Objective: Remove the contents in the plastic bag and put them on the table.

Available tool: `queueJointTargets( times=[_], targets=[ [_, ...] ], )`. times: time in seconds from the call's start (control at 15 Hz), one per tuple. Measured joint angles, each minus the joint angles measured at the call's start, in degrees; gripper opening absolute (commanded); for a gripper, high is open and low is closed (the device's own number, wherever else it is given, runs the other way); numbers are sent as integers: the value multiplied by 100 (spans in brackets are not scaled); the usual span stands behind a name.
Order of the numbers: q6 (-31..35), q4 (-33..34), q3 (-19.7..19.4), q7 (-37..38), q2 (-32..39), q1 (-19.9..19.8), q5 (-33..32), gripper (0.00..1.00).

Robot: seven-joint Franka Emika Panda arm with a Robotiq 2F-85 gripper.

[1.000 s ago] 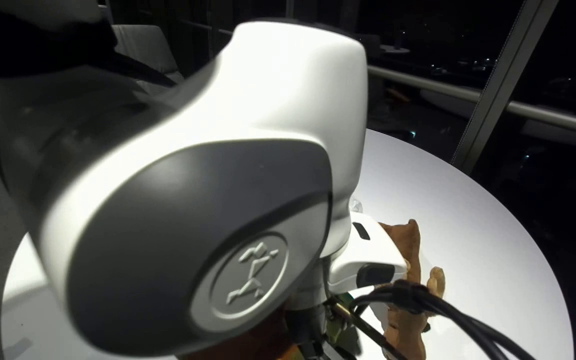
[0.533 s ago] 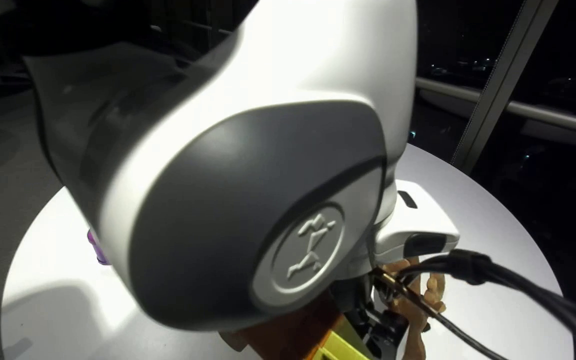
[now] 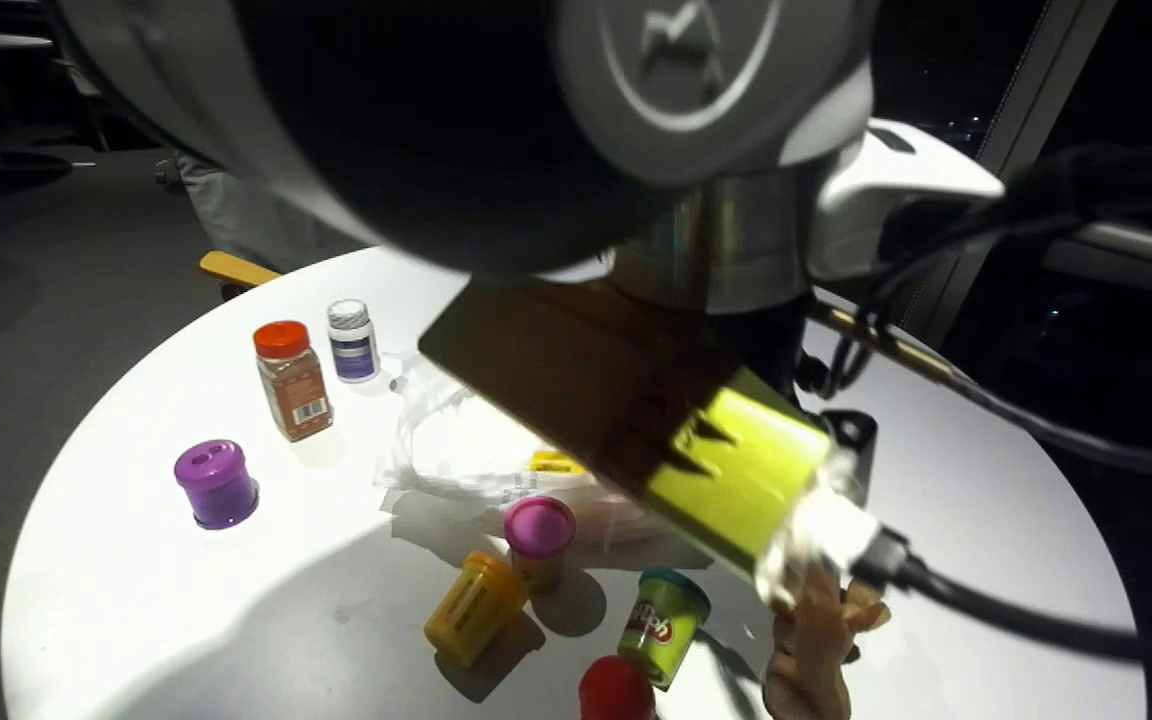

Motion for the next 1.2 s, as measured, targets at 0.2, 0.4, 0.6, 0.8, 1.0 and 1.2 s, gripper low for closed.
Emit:
queueJointTargets(
  times=[0.2, 0.4, 0.6, 0.8, 1.0, 1.2],
  targets=[
    [-402, 317, 445, 370, -143, 216, 319, 100],
    [-540, 761, 664, 1066, 48, 561, 324, 100],
    [-861, 1316, 677, 2108, 541, 863, 338, 100],
    [-1200, 1793, 654, 2974, 1102, 1080, 508, 100],
    [-1438, 2051, 650, 3473, 1478, 1246, 743, 100],
    [-1705, 2162, 650, 3844, 1625, 1357, 870, 100]
  ],
)
